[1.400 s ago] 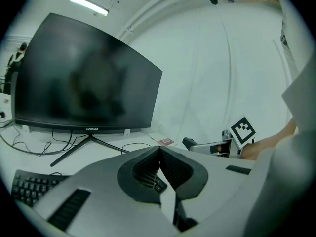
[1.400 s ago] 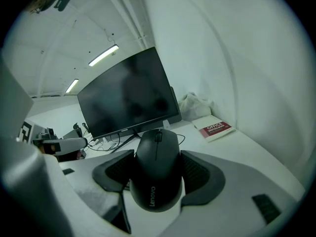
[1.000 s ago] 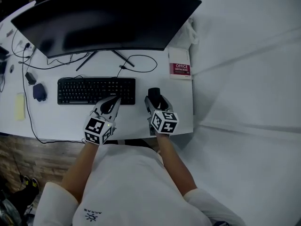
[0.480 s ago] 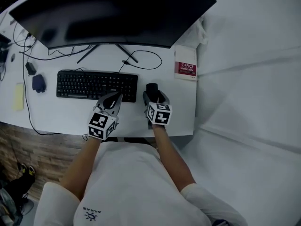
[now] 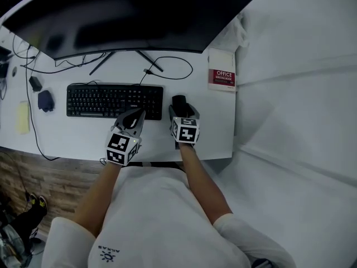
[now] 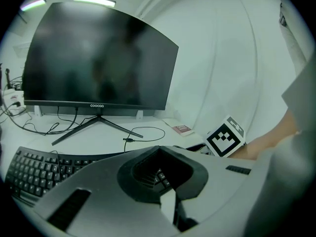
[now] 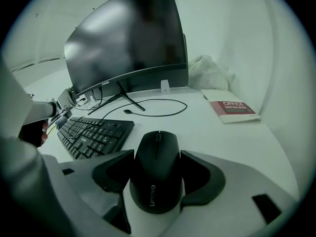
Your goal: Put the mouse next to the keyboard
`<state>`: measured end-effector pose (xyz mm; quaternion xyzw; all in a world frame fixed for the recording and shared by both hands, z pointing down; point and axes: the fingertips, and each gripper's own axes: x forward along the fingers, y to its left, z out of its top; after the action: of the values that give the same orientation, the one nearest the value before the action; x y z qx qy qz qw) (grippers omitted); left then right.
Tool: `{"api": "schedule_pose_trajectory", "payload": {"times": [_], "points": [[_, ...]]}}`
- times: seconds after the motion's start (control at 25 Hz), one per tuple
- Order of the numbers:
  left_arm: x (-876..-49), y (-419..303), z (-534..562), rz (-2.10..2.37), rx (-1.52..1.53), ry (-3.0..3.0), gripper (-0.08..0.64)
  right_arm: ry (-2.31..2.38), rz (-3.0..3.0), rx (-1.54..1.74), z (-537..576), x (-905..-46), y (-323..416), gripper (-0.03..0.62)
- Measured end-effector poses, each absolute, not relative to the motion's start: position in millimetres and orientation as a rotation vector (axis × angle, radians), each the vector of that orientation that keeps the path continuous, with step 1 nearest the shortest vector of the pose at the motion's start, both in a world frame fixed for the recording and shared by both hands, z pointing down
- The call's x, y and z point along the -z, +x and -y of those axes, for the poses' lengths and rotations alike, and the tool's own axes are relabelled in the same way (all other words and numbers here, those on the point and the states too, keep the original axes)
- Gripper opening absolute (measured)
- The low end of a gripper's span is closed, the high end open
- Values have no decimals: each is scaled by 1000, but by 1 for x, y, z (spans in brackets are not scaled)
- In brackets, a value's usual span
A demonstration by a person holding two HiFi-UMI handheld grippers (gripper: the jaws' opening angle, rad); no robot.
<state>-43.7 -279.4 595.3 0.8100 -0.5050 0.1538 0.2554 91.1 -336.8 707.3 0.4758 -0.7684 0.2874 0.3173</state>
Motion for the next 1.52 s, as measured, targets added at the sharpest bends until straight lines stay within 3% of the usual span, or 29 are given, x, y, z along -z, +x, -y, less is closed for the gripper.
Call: {"api": "schedule_pose_trajectory", "payload": {"times": [0.76, 0.96, 1.52], "points": [[-597, -46, 279, 1417, -458, 2175, 6, 1270, 1979, -676, 340, -713, 85, 302], [-593, -44, 276, 1430, -466, 2180, 6, 1231, 2021, -708, 335, -712, 80, 359], [-579, -31, 261, 1434, -455, 2215, 6, 1182, 2160, -678, 312, -678, 93, 362]]}}
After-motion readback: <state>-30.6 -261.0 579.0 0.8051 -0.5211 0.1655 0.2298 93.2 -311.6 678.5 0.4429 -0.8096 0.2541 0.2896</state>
